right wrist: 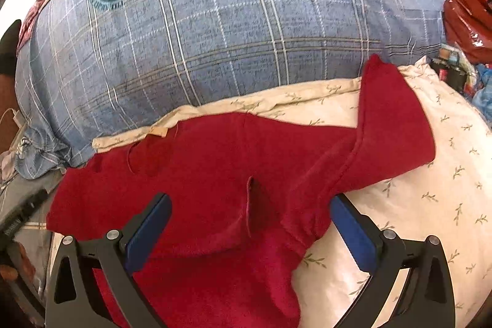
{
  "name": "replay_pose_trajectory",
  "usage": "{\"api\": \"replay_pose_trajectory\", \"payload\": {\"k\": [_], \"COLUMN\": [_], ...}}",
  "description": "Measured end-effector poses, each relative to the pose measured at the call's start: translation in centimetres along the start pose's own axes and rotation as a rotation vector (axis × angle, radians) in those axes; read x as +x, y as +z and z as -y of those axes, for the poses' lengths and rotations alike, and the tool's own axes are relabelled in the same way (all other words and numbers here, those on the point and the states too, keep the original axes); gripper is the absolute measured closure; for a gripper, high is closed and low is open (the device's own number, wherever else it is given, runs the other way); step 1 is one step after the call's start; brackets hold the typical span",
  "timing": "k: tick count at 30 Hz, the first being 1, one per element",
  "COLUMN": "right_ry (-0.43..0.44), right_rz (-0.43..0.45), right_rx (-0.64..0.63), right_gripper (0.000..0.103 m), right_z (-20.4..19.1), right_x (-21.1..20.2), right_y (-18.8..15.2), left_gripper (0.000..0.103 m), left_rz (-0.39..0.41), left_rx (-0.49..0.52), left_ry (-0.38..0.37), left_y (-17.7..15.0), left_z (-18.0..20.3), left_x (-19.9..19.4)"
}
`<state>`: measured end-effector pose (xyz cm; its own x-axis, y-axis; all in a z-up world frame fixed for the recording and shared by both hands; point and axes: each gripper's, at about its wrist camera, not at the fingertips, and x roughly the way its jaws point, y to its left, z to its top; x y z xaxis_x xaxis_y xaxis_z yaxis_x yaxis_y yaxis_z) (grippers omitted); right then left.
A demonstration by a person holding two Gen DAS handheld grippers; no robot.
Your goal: Fold small clothes
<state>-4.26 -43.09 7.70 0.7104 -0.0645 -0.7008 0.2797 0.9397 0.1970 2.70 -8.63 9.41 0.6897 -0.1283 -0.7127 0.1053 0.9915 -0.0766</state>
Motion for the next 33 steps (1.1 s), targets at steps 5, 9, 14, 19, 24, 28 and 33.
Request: {"api": "replay_pose_trajectory", "payload": {"k": [5, 9, 14, 19, 24, 28, 33], "right_ry": [0.063, 0.219, 0.145, 0.171, 0.148, 0.152, 0.128], "right_rz": [0.027, -0.084, -0.163, -0.108, -0.112, -0.040, 0.043], "right_rx": [-0.022, -0.041, -0.014, 0.094, 0.028, -0.042, -0.128], "right_gripper": [0.010, 0.015, 0.019, 0.028, 0.086, 0.093, 0.095], "right_z": [0.0, -0.7, -0.4, 0.3, -1.6, -2.5, -3.6], "right_x": [-1.8, -1.3, 1.7, 3.8, 5.2, 3.1, 1.0], "right_y": [0.4, -0.7, -2.8, -1.9, -0.8, 0.0, 1.1], "left_gripper": [0.020, 0.019, 0.019, 0.019, 0.019, 0.019, 0.019], "left_rz": [-0.078, -0.085, -0.092, -0.091, -0.091, -0.055, -0.019], "left_rx": [-0.003, -0.001, -0.002, -0.006, -0.052, -0.073, -0.122], "left_ry": [0.049, 0.044, 0.045, 0.051, 0.053, 0.079, 0.078], "left_y": [-2.5, -3.5, -3.9, -3.8, -3.5, -2.6, -1.3], "left_z": [-1.2, -0.7, -0.5, -0.3, -0.8, -1.6, -2.4], "left_x": [2.8, 3.5, 3.9, 3.8, 2.9, 1.5, 0.2]}}
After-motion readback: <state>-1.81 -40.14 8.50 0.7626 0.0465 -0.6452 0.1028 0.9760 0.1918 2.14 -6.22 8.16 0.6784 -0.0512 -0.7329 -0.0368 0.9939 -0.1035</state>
